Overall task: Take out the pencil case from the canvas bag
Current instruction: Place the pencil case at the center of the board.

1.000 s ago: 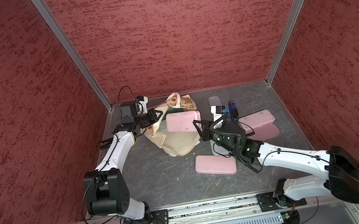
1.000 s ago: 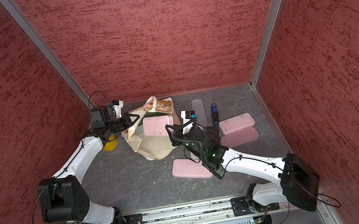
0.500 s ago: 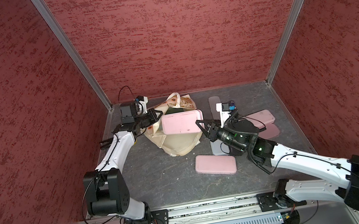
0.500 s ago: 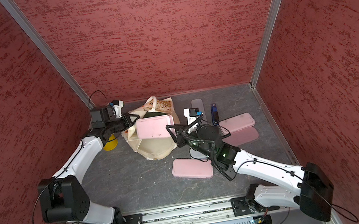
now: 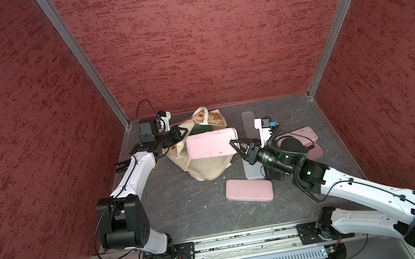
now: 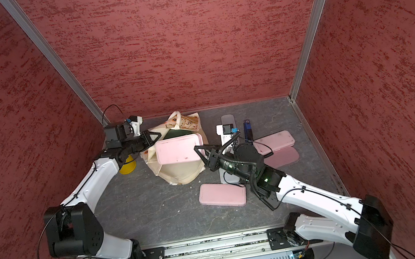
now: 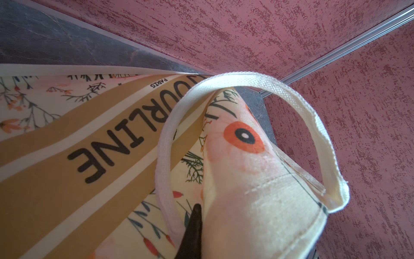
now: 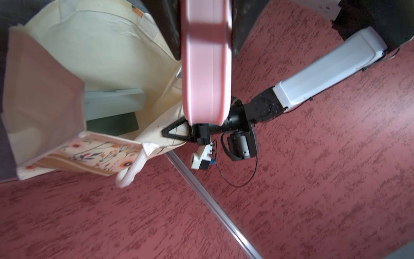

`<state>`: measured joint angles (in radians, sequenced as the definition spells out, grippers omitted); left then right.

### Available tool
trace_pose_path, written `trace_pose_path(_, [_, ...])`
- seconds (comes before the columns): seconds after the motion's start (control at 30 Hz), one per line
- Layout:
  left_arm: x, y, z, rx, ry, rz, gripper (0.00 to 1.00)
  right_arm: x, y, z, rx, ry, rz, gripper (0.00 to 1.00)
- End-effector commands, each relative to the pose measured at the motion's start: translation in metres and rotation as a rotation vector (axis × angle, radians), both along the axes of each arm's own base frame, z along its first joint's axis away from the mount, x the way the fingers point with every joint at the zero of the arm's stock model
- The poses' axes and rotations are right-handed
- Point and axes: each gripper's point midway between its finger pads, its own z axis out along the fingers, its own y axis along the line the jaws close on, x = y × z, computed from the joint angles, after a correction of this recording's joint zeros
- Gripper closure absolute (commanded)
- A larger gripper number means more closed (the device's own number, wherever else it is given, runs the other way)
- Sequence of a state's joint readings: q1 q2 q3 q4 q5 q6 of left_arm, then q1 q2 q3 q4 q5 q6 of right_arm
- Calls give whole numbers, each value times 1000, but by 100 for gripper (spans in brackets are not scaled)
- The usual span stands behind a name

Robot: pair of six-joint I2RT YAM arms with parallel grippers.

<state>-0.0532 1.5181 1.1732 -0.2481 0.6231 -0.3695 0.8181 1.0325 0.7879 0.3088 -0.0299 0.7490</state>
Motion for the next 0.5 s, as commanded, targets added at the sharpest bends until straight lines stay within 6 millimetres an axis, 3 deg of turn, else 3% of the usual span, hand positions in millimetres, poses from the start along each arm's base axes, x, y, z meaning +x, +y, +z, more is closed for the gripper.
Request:
trace_pose_path(0.0, [-1,8,12,9,-33,24,100,18,-37,32,105,-26,-148,100])
trace_pose_path(0.27, [-1,8,11,5,-30,23,100,52,-111,58,198,-76,-437,100])
trace_pose_path(0.47, [-1,6,12,2,-32,20,100,79,-145,53,216,-69,-592,100])
